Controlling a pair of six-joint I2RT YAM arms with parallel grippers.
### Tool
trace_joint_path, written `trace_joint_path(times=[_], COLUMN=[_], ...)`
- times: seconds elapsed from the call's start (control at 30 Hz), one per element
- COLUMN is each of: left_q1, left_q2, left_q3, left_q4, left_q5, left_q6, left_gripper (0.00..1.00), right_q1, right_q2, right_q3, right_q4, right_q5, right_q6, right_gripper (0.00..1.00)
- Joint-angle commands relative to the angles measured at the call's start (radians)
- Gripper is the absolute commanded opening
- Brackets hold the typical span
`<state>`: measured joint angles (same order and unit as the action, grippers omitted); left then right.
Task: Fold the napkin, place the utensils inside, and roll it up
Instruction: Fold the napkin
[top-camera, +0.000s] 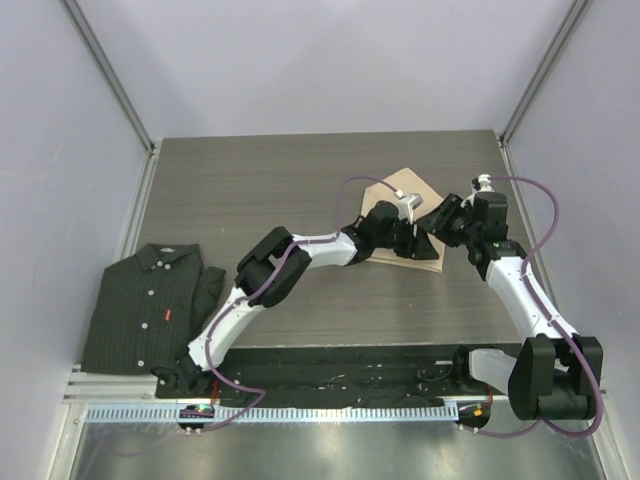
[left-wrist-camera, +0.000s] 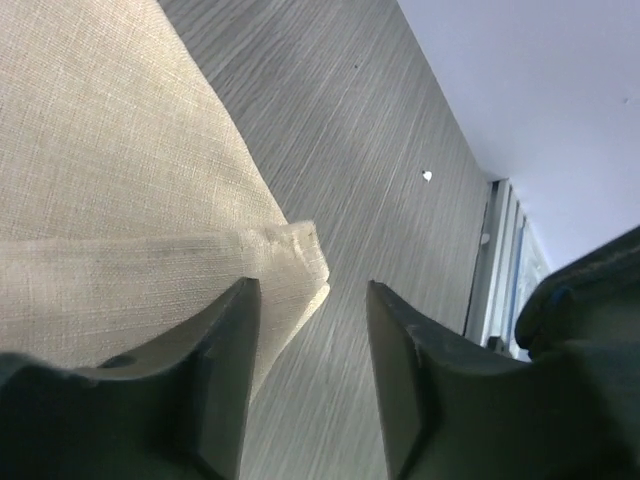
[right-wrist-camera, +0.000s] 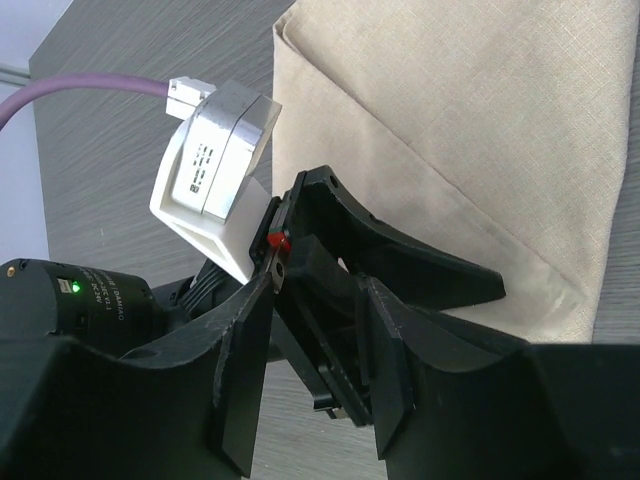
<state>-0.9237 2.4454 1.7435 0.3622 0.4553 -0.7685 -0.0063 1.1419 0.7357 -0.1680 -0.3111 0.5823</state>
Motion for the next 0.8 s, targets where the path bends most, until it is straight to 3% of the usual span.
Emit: trace_joint_path(times=[0.0,0.17,0.5,0.77], left_q1=[-0.021,-0.021,-0.024,0.003], left_q2=[-0.037,-0.103,-0.331,-0.583], left_q3=[0.008,-0.025,-0.191,-0.47], left_q4=[0.043,0.037,0.072,-0.083], left_q5=[0.017,0.016,0.013,-0.159], left_q6=[0.012,0.041,0.084,0.166], left_gripper=[0.62,0.79,0.89,0.93], right_q1=[0.006,0.002,-0.136,-0.216], right_q2=[-0.037,-0.068,-0.07,-0.001], right_q3=[0.028,0.135,0.277,0.159], right_q4=[-0.002,-0.063,-0.11,-0.14], right_q5=[-0.013,-0.014,-0.117,-0.135], right_q6=[0.004,-0.001,0.024,-0.054], right_gripper=[0.47,0.49,0.52,0.6])
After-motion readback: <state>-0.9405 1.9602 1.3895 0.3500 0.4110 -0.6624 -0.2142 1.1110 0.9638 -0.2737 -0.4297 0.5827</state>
